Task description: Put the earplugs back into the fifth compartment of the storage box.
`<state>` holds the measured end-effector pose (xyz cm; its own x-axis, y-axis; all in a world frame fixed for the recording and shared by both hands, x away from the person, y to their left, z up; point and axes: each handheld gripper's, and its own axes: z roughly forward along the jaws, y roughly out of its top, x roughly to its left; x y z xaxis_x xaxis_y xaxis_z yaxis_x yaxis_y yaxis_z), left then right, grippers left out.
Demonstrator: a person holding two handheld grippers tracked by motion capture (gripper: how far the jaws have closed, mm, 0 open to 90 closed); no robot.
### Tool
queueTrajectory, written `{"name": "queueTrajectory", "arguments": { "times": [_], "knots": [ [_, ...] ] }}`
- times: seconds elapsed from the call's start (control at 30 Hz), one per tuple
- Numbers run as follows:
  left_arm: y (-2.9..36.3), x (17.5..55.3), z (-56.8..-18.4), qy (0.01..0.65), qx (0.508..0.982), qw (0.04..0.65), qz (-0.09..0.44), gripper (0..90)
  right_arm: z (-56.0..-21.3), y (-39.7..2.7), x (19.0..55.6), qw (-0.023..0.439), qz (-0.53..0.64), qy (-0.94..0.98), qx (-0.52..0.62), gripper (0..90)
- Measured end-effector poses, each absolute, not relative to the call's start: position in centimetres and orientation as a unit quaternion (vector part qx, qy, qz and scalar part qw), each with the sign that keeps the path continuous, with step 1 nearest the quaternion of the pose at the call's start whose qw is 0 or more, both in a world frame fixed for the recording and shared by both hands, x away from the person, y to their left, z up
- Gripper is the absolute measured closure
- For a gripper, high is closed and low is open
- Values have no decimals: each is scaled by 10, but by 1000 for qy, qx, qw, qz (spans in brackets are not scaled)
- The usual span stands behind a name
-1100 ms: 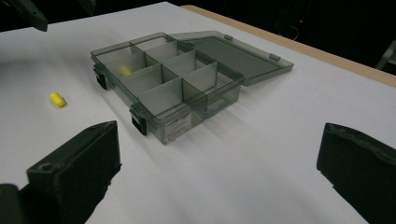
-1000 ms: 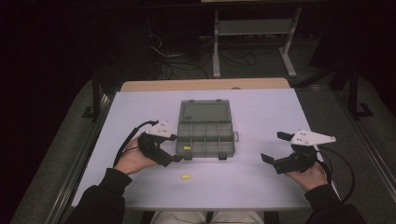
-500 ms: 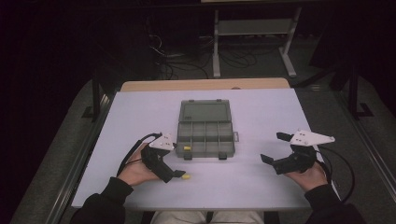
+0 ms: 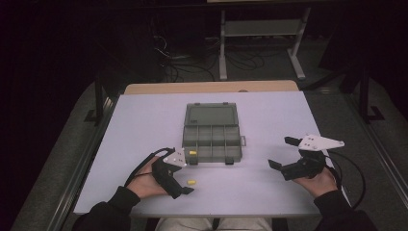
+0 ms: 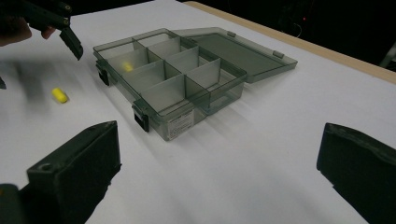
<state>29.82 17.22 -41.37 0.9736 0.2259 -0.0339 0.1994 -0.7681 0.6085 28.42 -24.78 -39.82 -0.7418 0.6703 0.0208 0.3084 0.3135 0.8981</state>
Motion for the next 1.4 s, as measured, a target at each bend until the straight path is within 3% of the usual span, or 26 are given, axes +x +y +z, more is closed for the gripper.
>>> {"name": "queueTrajectory", "arguments": {
  "times": [0.27,0.6,1.0,1.4],
  "knots": [
    [169,300,-423,105,945,310,-4,171,-398,-247,284,181,495,792,308,0],
    [162,299,-430,88,956,280,3,407,-399,-246,284,180,494,793,308,0],
    [161,300,-428,90,957,274,8,788,-399,-246,284,180,493,794,307,0],
    [170,302,-395,80,947,309,16,810,-399,-247,283,181,493,793,310,0]
  ]
}}
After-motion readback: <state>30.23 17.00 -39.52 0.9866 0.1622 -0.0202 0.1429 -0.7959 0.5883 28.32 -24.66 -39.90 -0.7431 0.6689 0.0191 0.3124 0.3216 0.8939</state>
